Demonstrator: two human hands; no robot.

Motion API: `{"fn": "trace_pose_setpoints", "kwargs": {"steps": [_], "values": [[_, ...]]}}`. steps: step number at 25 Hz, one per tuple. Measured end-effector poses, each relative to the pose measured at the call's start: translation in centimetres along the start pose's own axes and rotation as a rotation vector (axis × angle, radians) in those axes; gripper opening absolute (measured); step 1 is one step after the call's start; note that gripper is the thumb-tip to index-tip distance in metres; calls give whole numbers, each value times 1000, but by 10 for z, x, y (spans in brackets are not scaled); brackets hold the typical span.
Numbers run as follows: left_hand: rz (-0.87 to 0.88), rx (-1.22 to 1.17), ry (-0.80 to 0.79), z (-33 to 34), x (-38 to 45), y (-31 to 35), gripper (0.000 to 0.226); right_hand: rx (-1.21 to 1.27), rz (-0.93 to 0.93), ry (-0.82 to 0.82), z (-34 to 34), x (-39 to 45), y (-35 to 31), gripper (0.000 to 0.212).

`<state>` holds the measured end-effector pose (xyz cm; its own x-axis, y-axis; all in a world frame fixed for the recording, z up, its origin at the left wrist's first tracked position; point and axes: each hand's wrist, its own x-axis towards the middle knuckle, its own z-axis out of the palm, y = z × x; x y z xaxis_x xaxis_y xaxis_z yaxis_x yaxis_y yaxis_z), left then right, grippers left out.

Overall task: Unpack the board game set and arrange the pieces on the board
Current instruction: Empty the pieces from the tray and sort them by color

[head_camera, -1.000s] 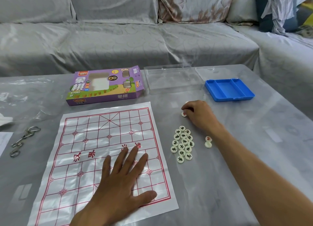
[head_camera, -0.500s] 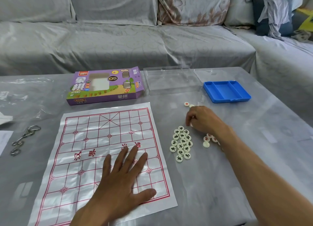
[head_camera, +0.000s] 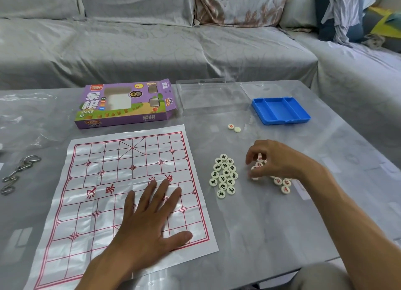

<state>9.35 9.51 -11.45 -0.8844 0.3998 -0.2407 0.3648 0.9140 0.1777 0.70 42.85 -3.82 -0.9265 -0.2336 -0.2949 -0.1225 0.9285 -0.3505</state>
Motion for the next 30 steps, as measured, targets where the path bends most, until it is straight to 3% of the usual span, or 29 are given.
{"fn": "trace_pose_setpoints", "kwargs": {"steps": [6,10,14,20,25,28,30], "values": [[-7,-45,9,0,-1,0,99,-120,61,23,23,-3,1,13],[-6,-28,5,0,0,0,100,-56,121,32,18,-7,9,15],[-4,-42,16,1,0,-1,101,-29,110,67,17,-7,13,4],[-5,-30,16,1,-1,-1,99,112,204,-19,15,-10,20,12],[-4,-23,20,1,0,-1,99,88,167,115,13,-10,13,4],[0,-31,20,1,0,-1,99,53,124,-6,17,-9,8,6],[3,-32,22,1,0,-1,99,13,188,-40,17,-9,11,8]]}}
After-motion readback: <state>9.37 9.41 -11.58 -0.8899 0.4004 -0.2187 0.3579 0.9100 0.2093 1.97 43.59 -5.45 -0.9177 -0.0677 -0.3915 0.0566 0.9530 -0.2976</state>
